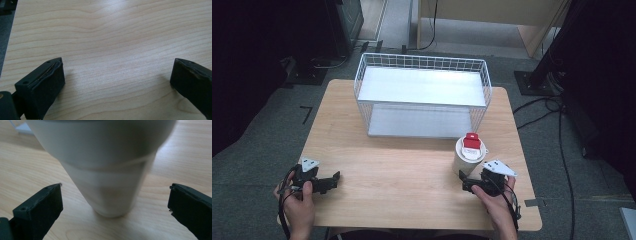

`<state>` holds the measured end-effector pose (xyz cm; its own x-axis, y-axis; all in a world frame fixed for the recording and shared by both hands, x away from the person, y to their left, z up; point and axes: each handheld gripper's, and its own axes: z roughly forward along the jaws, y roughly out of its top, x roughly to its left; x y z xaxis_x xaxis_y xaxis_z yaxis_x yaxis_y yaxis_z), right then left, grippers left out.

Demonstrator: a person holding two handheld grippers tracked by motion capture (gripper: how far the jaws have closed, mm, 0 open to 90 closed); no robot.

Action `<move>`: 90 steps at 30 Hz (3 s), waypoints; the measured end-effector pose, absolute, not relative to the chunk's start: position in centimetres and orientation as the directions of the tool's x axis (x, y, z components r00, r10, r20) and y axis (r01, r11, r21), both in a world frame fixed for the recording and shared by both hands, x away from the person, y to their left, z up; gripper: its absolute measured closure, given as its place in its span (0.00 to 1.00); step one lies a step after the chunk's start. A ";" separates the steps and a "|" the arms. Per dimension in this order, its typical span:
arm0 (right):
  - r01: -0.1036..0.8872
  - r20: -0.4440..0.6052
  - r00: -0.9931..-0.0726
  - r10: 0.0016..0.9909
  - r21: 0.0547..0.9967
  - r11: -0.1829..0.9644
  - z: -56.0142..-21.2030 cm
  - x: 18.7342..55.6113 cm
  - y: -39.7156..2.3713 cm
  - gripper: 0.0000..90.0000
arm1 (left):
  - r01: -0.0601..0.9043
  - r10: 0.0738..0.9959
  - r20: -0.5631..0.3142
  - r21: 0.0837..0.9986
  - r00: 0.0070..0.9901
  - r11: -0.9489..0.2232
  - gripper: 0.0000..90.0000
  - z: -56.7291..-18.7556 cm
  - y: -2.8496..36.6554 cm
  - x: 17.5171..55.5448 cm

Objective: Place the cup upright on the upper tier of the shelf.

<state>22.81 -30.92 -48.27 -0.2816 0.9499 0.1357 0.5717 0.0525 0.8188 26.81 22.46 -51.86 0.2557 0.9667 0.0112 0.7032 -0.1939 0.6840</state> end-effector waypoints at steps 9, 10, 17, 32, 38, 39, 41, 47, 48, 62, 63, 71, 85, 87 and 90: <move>0.538 0.166 -0.262 0.951 0.843 0.001 -48.1 24.1 -29.4 0.00 | 0.703 0.967 0.012 0.684 0.256 -0.194 0.00 -51.9 22.5 26.8; 0.533 0.166 -0.259 0.951 0.846 -0.003 -48.1 24.2 -29.3 0.00 | 0.703 0.967 0.012 0.684 0.256 -0.194 0.00 -51.9 22.5 26.8; 0.493 0.188 -0.192 0.963 0.867 -0.071 -48.4 25.0 -28.9 0.07 | 0.703 0.967 0.011 0.684 0.256 -0.194 0.00 -51.9 22.5 26.8; 0.410 0.164 -0.185 0.969 0.909 -0.075 -49.0 25.5 -28.1 0.08 | 0.703 0.967 0.011 0.684 0.256 -0.194 0.00 -51.9 22.5 26.8; 0.364 0.118 -0.178 0.977 0.930 -0.046 -49.3 25.2 -27.6 0.10 | 0.703 0.967 0.011 0.684 0.256 -0.194 0.00 -51.9 22.5 26.8; 0.360 0.126 -0.175 0.976 0.931 -0.056 -49.4 25.1 -27.6 0.10 | 0.703 0.967 0.011 0.684 0.256 -0.194 0.00 -51.9 22.5 26.8; 0.352 0.154 -0.175 0.972 0.932 -0.084 -49.5 25.0 -27.6 0.10 | 0.703 0.967 0.011 0.684 0.255 -0.194 0.00 -51.9 22.5 26.8; 0.318 0.143 -0.180 0.973 0.945 -0.080 -49.1 24.8 -27.4 0.10 | 0.703 0.967 0.011 0.684 0.255 -0.193 0.00 -51.9 22.5 26.8; 0.314 0.141 -0.181 0.973 0.946 -0.078 -49.0 24.8 -27.3 0.10 | 0.704 0.967 0.009 0.684 0.255 -0.192 0.00 -51.9 22.4 26.8; 0.249 0.118 -0.205 0.972 0.966 -0.065 -46.5 24.8 -26.5 0.10 | 0.704 0.967 0.009 0.684 0.255 -0.192 0.00 -51.9 22.4 26.8; 0.243 0.116 -0.209 0.971 0.968 -0.064 -46.3 24.8 -26.5 0.10 | 0.704 0.967 0.009 0.684 0.255 -0.192 0.00 -51.9 22.4 26.8; 0.200 0.096 -0.228 0.969 0.979 -0.050 -44.3 25.0 -25.9 0.11 | 0.704 0.967 0.009 0.684 0.255 -0.192 0.00 -51.9 22.4 26.8; 0.118 0.075 -0.250 0.965 0.992 -0.047 -40.8 25.8 -24.7 0.11 | 0.703 0.967 0.010 0.684 0.254 -0.192 0.00 -51.9 22.5 26.8; 0.113 0.067 -0.253 0.965 0.993 -0.039 -40.4 26.0 -24.5 0.11 | 0.703 0.967 0.009 0.685 0.254 -0.192 0.00 -51.9 22.5 26.8; 0.104 0.056 -0.259 0.964 0.994 -0.030 -39.8 26.3 -24.3 0.11 | 0.703 0.967 0.010 0.684 0.255 -0.192 0.00 -51.9 22.5 26.8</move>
